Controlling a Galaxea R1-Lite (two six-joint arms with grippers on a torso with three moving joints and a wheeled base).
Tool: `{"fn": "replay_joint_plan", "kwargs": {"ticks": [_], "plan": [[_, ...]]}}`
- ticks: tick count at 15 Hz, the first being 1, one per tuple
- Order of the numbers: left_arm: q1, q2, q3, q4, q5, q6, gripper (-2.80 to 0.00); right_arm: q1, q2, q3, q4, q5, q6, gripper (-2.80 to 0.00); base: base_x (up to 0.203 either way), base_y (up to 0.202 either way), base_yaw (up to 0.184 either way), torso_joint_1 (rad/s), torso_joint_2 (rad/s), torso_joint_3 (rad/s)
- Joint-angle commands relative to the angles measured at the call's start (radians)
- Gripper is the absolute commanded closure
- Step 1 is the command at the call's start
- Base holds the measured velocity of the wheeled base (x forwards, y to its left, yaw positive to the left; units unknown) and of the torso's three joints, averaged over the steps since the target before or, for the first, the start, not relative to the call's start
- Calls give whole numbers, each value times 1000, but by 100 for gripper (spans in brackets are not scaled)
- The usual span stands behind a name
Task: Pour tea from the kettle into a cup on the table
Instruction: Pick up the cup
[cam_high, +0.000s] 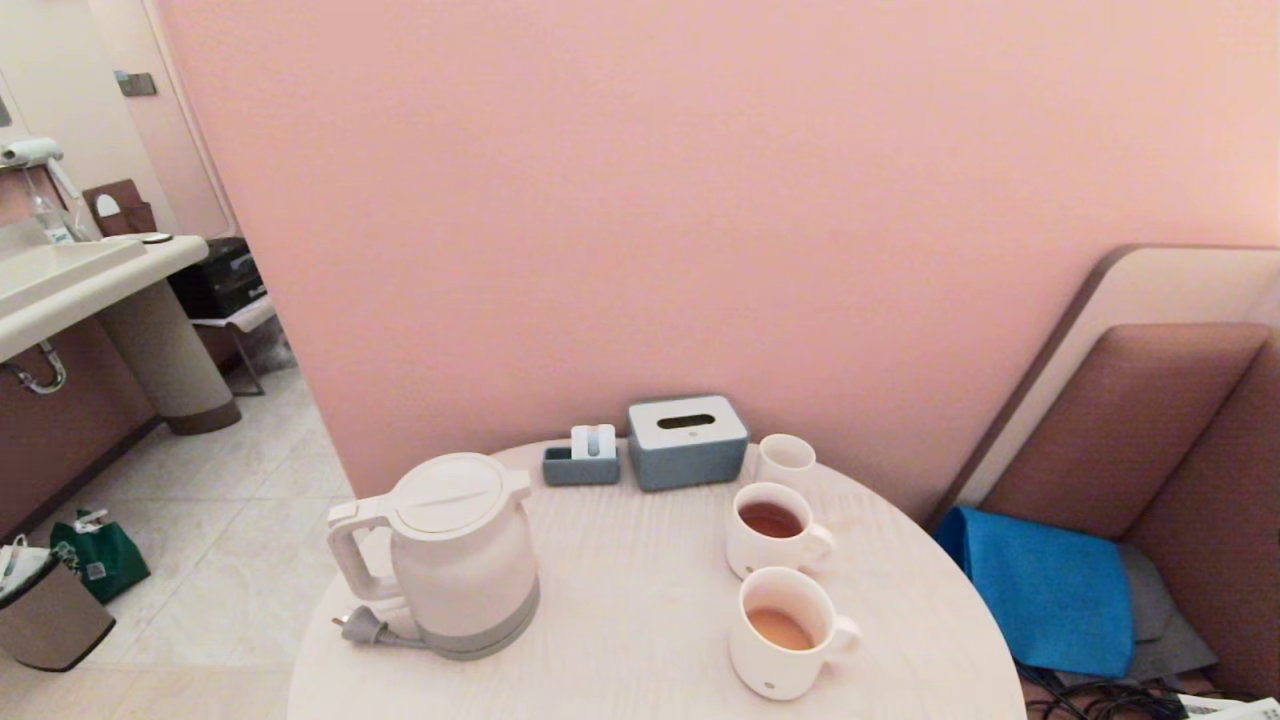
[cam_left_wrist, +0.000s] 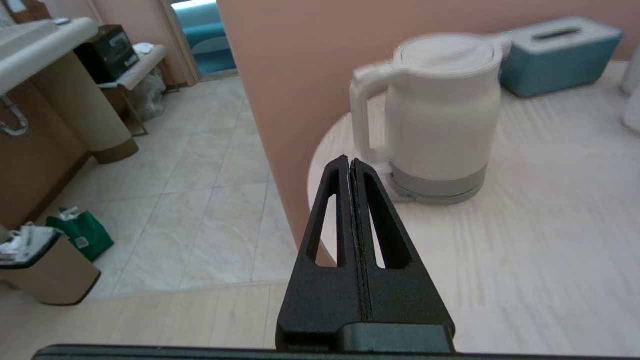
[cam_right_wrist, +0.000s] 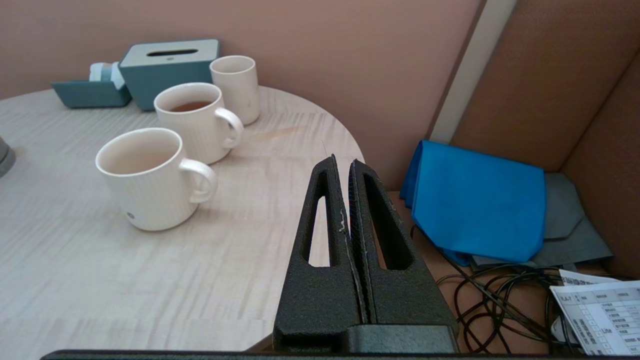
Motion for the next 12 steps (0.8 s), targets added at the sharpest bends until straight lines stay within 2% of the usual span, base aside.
{"fn": "replay_joint_plan", "kwargs": {"ticks": [1, 2, 5, 10, 12], "plan": [[0, -3, 126, -103, -23, -24, 0, 0, 1, 0, 0, 0, 0, 0, 0, 0, 0, 0, 0, 0], [0, -3, 127, -83, -29, -37, 0, 0, 1, 0, 0, 0, 0, 0, 0, 0, 0, 0, 0, 0], [0, -3, 127, -84, -33, -15, 0, 0, 1, 0, 0, 0, 2, 0, 0, 0, 0, 0, 0, 0], [-1, -3, 127, -84, -34, -39, 0, 0, 1, 0, 0, 0, -4, 0, 0, 0, 0, 0, 0, 0], [-1, -3, 127, -85, -19, -80, 0, 0, 1, 0, 0, 0, 0, 0, 0, 0, 0, 0, 0, 0]]}}
